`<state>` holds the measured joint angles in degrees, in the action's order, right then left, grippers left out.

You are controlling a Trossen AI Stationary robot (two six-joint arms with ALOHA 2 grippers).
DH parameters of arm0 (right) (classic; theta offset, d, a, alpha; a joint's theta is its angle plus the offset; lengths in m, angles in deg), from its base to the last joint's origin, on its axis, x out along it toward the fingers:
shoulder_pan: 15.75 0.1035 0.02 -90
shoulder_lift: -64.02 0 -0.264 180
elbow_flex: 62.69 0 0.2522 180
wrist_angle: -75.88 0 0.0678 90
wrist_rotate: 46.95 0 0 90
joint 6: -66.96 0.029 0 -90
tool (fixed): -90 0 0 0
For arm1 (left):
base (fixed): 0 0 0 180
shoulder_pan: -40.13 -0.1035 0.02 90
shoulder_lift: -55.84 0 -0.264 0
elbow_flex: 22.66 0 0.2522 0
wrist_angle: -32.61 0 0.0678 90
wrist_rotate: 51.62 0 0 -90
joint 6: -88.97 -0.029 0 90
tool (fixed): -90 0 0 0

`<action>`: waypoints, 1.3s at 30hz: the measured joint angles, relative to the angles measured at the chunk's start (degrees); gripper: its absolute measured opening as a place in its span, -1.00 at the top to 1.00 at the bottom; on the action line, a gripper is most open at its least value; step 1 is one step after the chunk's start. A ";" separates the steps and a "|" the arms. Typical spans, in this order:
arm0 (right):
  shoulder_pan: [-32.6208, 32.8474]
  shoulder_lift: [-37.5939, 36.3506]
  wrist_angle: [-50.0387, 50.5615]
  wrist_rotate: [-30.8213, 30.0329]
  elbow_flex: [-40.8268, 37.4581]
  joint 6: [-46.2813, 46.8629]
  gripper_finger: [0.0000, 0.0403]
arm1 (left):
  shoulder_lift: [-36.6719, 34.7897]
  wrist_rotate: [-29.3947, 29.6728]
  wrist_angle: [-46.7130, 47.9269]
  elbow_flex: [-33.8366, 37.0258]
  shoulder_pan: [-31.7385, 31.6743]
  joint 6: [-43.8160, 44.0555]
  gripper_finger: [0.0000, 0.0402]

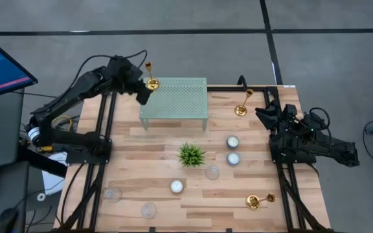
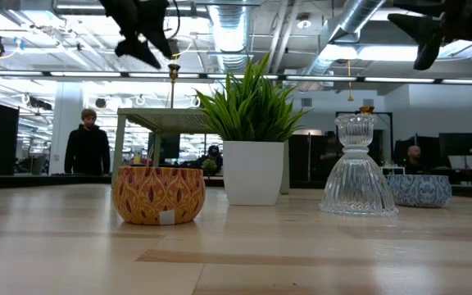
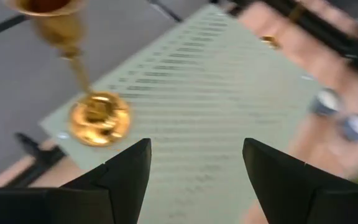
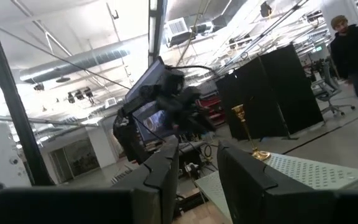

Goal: Pick & Place candle stick holders
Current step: Put the top gold candle holder on the shelf aligned with the other gold candle holder

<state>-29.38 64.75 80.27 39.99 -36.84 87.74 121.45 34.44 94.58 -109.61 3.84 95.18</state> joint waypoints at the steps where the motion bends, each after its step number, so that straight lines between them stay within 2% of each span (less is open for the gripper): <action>1: -0.01 0.12 0.56 -0.29 0.37 -0.76 0.49 | -1.25 -0.03 0.27 0.00 1.00 0.57 -0.25; 4: 0.00 2.45 2.64 -3.94 3.08 -2.57 0.49 | -5.88 0.61 -0.18 0.00 3.69 2.70 -0.19; 7: 0.00 7.37 8.83 -8.62 7.83 -5.56 0.49 | -10.48 4.73 -0.75 0.00 5.96 4.00 -0.12; 12: -0.02 19.73 21.45 -20.54 18.78 -7.70 0.50 | -15.94 13.47 -1.64 0.00 7.88 7.96 0.04; 17: -0.01 31.30 36.06 -29.98 31.81 -6.92 0.57 | -19.26 15.05 -2.36 0.00 7.84 8.05 0.32; 22: 0.00 39.24 53.16 -31.48 44.97 -4.65 0.71 | -20.10 15.11 -2.85 -0.02 7.84 7.82 0.69; 26: -0.04 42.92 68.46 -31.89 52.72 5.01 0.84 | -20.30 15.07 -3.45 -0.02 7.84 6.29 0.96; 30: -0.04 44.34 79.43 -32.00 54.21 18.47 0.98 | -20.28 15.01 -5.70 -0.02 7.84 5.64 0.98; 34: -0.04 45.57 88.75 -30.29 52.45 29.68 0.96 | -20.48 14.95 -7.41 -0.02 7.84 3.82 0.98; 39: 0.00 48.00 92.18 -26.16 48.20 35.15 0.97 | -20.74 14.92 -8.26 -0.02 7.84 2.83 0.97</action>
<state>-29.38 112.76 172.45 13.83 11.36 122.90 100.71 49.36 86.32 -109.63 11.68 98.01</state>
